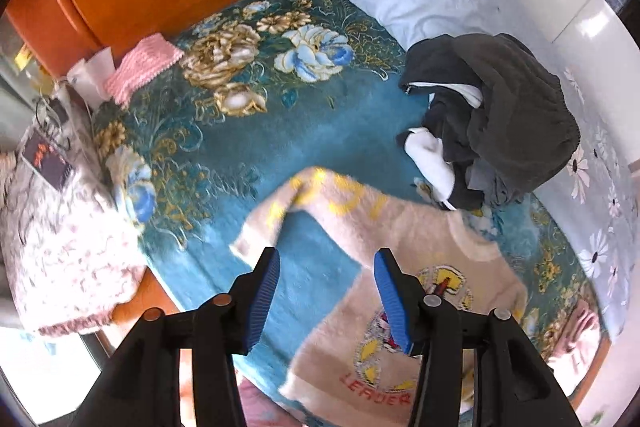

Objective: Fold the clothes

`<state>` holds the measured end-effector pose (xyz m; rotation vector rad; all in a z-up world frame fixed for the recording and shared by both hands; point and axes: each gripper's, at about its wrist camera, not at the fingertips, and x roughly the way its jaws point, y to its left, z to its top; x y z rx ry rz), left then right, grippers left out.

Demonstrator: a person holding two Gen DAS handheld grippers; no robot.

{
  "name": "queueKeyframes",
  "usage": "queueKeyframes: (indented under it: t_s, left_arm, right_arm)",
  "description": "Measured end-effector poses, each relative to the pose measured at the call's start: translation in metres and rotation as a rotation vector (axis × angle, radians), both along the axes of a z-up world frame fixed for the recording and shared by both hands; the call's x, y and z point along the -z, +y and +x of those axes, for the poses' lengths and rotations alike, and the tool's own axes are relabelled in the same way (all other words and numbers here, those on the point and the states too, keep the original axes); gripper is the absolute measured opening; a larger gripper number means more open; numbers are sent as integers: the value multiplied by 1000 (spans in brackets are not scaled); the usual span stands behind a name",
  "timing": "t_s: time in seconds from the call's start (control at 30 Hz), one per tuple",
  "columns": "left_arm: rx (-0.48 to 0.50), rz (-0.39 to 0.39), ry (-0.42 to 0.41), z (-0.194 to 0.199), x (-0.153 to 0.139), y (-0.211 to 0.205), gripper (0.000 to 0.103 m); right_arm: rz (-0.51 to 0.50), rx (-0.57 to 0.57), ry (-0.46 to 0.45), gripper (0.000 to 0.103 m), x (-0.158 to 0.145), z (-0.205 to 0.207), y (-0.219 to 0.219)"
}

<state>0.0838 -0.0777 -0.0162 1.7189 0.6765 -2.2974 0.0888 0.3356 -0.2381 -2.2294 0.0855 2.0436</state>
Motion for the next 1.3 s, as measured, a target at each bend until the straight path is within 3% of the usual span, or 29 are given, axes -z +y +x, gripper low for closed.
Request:
queueKeyframes:
  t_s: [0.17,0.37,0.43,0.53,0.63,0.8,0.97,1.03,1.17,1.23,1.3]
  left_arm:
    - [60,22,30,-5,-11,34,53]
    - [102,23,18,-4,-11,53,53]
    - [96,21,12,-1,-10,49,53]
    - [57,14,11,4,-8,31,53]
    - [1,21,9,9,-3,7,53]
    - [-61,-19,-49,11,33,-35,54]
    - [17,-49,-113,-2,79,-49,54]
    - [76,-58,-118,-14,96,-55,54]
    - [195,-83,-124,-39,130,-67,60]
    - [245,-67,-142,-50,151,-72,60]
    - [293,-46,-180,-58,176,-72,60]
  right_arm:
    - [47,-32,90,9,-44,12,75]
    - [105,-48,93,9,-57,-18,147]
    - [113,-26,99,19,-59,-29,161]
    - [95,74,186,30,-78,-32,170]
    - [81,164,294,47,-103,-24,168]
    - [24,287,304,48,-105,20,146]
    - [33,271,237,52,-94,52,101]
    - [58,280,235,61,-97,55,87]
    - [104,323,279,68,-130,44,56]
    - [120,330,293,84,-146,36,34]
    - [127,327,302,88,-158,29,11]
